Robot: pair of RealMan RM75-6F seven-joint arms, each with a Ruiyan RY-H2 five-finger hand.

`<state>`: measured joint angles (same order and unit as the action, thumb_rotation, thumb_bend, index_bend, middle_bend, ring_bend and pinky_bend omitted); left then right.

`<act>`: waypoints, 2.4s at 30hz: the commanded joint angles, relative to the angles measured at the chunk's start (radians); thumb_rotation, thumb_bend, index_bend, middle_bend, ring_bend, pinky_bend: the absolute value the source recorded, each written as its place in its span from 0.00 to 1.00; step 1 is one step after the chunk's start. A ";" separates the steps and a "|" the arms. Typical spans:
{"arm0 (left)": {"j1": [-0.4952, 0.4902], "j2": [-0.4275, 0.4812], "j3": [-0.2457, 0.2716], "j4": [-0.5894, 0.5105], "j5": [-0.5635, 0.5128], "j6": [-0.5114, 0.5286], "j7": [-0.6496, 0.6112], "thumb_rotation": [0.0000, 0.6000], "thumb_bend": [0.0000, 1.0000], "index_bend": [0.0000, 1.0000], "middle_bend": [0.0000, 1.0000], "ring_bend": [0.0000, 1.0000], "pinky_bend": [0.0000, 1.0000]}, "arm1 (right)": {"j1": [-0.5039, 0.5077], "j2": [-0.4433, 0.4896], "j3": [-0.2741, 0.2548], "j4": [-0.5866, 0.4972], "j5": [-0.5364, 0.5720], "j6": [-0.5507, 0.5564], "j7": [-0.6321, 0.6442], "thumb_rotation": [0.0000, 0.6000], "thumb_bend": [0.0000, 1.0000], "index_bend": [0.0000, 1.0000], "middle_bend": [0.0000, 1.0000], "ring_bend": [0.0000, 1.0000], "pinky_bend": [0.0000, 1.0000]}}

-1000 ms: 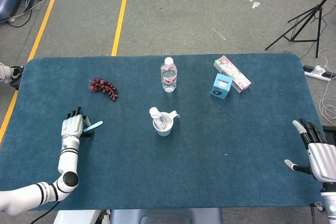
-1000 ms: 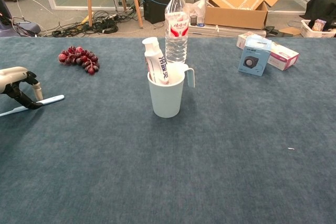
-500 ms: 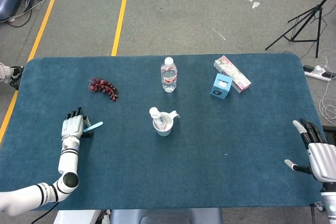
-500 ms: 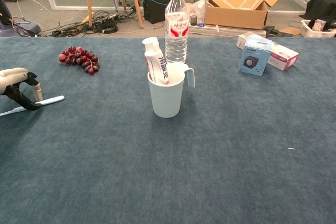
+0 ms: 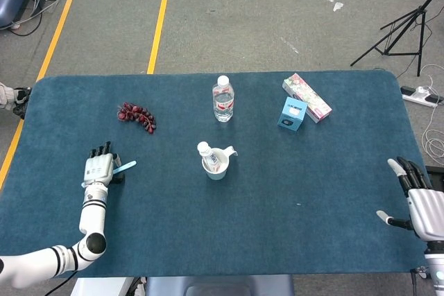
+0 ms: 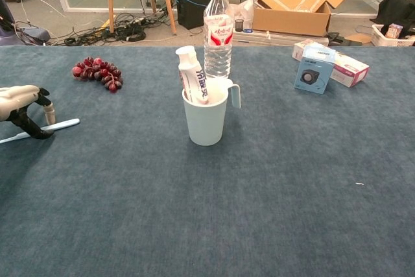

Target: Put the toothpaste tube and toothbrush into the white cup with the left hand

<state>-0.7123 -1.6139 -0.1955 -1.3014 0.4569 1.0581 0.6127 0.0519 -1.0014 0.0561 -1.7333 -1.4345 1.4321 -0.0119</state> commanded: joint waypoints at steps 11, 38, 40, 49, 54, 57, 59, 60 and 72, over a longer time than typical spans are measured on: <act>0.016 -0.034 0.004 0.041 0.029 0.015 0.022 1.00 0.34 0.49 0.00 0.00 0.00 | -0.001 0.001 0.000 0.000 0.000 0.001 0.002 1.00 0.00 0.09 0.07 0.00 0.42; 0.043 -0.036 -0.020 0.042 0.073 0.032 0.052 1.00 0.34 0.65 0.00 0.00 0.00 | -0.001 -0.001 0.000 -0.001 -0.001 0.001 -0.003 1.00 0.00 0.09 0.07 0.00 0.42; 0.045 -0.036 -0.021 0.042 0.073 0.030 0.054 1.00 0.34 0.65 0.00 0.00 0.00 | -0.001 -0.001 0.000 -0.001 -0.001 0.001 -0.003 1.00 0.00 0.09 0.07 0.00 0.42; 0.058 -0.005 -0.028 -0.021 0.126 0.065 0.039 1.00 0.40 0.66 0.00 0.00 0.00 | -0.001 -0.001 0.000 0.000 -0.001 0.001 -0.001 1.00 0.00 0.09 0.07 0.00 0.42; 0.070 0.037 -0.032 -0.107 0.188 0.120 0.026 1.00 0.40 0.66 0.00 0.00 0.00 | 0.000 -0.001 -0.001 -0.001 -0.001 0.000 -0.003 1.00 0.00 0.09 0.07 0.00 0.42; 0.078 0.068 -0.041 -0.167 0.219 0.149 0.016 1.00 0.40 0.66 0.00 0.00 0.00 | 0.000 -0.002 -0.001 -0.001 -0.001 -0.001 -0.004 1.00 0.00 0.09 0.07 0.00 0.42; 0.082 0.091 -0.051 -0.209 0.239 0.168 0.008 1.00 0.40 0.66 0.00 0.00 0.00 | 0.001 -0.003 -0.001 -0.001 0.000 -0.003 -0.005 1.00 0.00 0.09 0.07 0.00 0.42; 0.084 0.102 -0.057 -0.228 0.247 0.175 0.002 1.00 0.40 0.66 0.00 0.00 0.00 | 0.001 -0.003 0.000 -0.001 0.001 -0.003 -0.006 1.00 0.00 0.09 0.07 0.00 0.42; 0.036 0.236 -0.197 -0.478 0.248 0.178 -0.042 1.00 0.41 0.68 0.00 0.00 0.00 | 0.004 -0.007 -0.001 0.000 0.004 -0.010 -0.014 1.00 0.00 0.09 0.07 0.00 0.42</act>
<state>-0.6563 -1.3994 -0.3630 -1.7504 0.7172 1.2467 0.5795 0.0564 -1.0080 0.0549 -1.7334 -1.4302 1.4218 -0.0258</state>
